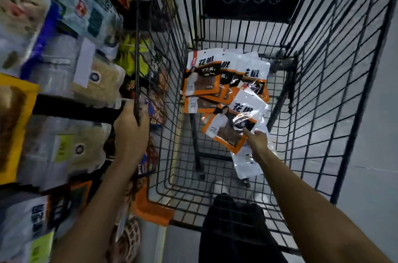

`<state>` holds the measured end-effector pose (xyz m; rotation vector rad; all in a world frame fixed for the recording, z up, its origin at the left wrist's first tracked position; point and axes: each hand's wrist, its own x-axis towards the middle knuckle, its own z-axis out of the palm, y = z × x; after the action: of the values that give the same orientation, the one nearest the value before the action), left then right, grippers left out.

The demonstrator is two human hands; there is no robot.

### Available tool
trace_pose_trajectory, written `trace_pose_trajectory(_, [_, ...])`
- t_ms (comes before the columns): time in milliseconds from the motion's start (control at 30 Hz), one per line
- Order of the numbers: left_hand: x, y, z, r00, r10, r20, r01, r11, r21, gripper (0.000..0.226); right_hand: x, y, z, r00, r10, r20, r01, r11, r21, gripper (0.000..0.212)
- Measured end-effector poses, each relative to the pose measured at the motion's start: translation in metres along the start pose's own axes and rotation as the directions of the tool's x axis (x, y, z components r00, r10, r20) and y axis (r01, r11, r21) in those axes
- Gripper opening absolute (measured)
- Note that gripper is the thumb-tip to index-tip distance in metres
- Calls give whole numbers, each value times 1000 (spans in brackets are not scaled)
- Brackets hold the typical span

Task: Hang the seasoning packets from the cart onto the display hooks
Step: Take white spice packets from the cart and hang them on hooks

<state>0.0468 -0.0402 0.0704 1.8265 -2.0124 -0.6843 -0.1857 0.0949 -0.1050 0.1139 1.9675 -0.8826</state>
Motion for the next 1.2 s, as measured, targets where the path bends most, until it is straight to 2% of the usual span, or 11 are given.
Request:
trace_pose_trajectory(233, [4,-3,-1,999,49,12,-49,999,-4,21,14,-6,32,997,59,-40,-50,979,195,35])
trace_pose_trajectory(333, [5,-4,-1,999,50,13,-50,999,-5,21,19,-8,37,988,129,-85,-117,985,128,33])
trace_pose_trajectory(467, [4,-5,-1,998,62,16,-62,998,-17,21,21,-5,37,985,100,-139,-111,991,-75,41])
trace_pose_trajectory(600, [4,-5,-2,998,59,19,-58,998,-33,24,11,2,26,971,96,-218,-82,994,74,19])
trace_pose_trajectory(767, [3,-4,-4,997,82,10,-81,996,-47,24,-4,15,-3,925,81,-372,-71,997,39,23])
trace_pose_trajectory(900, [1,-2,-8,995,95,21,-95,995,-15,25,-26,7,-21,893,-16,-450,36,999,36,23])
trace_pose_trajectory(967, [-2,7,-15,997,68,-43,-67,997,27,29,-42,-3,-28,893,-119,-434,153,987,45,22])
trace_pose_trajectory(1000, [-5,14,-19,990,95,-103,-89,994,60,30,-52,-8,-31,888,-179,-424,217,975,43,22])
trace_pose_trajectory(1100, [-13,41,-23,918,326,-225,-295,942,159,27,-83,-27,-43,880,-320,-352,370,926,83,19])
trace_pose_trajectory(1167, [-14,57,-13,923,353,-155,-349,936,51,31,-102,-40,-47,901,-354,-253,401,900,170,17])
trace_pose_trajectory(1200, [-14,65,-6,952,300,-56,-303,951,-60,37,-109,-45,-47,915,-357,-185,392,894,215,17])
